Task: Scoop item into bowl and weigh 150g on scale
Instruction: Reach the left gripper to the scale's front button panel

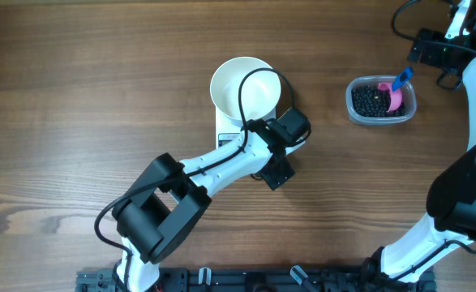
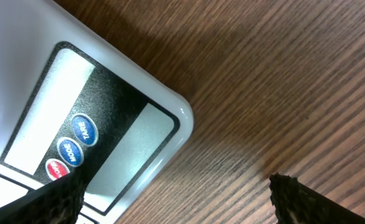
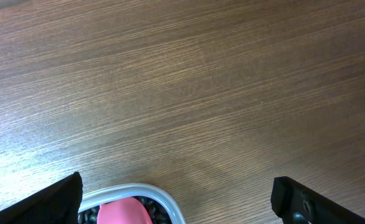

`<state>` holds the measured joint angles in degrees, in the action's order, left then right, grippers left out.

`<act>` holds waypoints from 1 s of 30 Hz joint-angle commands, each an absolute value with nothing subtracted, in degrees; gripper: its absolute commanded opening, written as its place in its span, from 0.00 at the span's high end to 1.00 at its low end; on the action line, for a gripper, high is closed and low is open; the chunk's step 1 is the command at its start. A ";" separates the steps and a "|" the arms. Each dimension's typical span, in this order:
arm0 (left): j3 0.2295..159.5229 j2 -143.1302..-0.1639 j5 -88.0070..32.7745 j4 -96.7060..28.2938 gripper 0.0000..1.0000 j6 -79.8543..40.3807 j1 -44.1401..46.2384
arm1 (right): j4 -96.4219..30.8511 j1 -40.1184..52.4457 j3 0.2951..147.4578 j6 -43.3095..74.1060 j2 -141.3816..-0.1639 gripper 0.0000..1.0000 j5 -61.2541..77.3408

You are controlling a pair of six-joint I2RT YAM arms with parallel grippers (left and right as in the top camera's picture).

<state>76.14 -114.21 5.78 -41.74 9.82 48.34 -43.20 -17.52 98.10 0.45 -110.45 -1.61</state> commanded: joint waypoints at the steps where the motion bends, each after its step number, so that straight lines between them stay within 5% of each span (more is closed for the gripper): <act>1: 75.94 -117.03 4.62 -41.45 0.00 10.57 47.66 | -43.09 -17.65 98.96 1.54 -109.27 0.00 -2.59; 30: 75.94 -118.24 4.62 -40.01 0.00 10.55 46.30 | -43.09 -17.65 98.96 1.52 -109.27 0.00 -2.59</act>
<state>76.47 -114.61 6.15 -40.16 9.85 47.24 -43.20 -17.52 98.10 0.45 -110.48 -1.61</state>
